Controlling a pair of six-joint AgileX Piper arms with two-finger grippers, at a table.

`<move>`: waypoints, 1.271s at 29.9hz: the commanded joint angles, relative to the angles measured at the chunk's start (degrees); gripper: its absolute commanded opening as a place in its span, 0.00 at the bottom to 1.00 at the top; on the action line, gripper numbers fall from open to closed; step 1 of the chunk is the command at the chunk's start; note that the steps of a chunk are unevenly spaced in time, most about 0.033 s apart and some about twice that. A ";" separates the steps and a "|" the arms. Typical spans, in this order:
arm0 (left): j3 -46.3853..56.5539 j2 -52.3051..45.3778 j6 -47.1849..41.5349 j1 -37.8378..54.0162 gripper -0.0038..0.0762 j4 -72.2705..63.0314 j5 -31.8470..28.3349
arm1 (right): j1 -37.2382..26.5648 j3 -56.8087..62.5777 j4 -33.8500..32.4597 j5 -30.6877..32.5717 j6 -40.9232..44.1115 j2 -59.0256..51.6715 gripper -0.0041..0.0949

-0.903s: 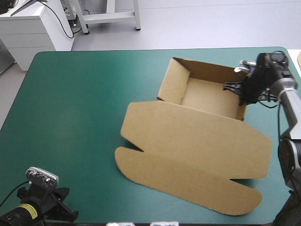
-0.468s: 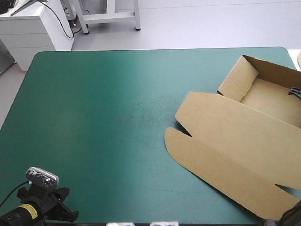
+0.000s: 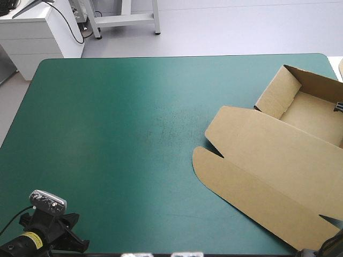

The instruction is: Fold the box

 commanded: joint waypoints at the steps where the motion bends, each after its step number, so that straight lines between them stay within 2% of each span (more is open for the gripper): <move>1: -1.28 0.55 -0.29 -0.11 0.04 -0.30 -2.53 | -0.57 -1.58 -0.66 0.59 -0.86 -3.37 0.37; 17: -1.28 0.55 -0.16 -0.11 0.04 -0.30 -2.53 | -0.57 -1.48 0.14 0.59 -1.33 -6.28 0.38; 26: -1.28 0.55 -0.14 -0.11 0.04 -0.30 -2.53 | -0.57 -1.48 0.95 0.59 -1.33 -12.54 0.38; 33: -1.28 0.55 -0.14 -0.11 0.04 -0.30 -2.53 | -0.57 -1.07 8.45 0.59 -1.76 -19.48 0.38; 38: -1.28 0.55 -0.14 -0.11 0.04 -0.30 -2.53 | -0.57 4.50 16.29 0.59 -4.45 -27.03 0.38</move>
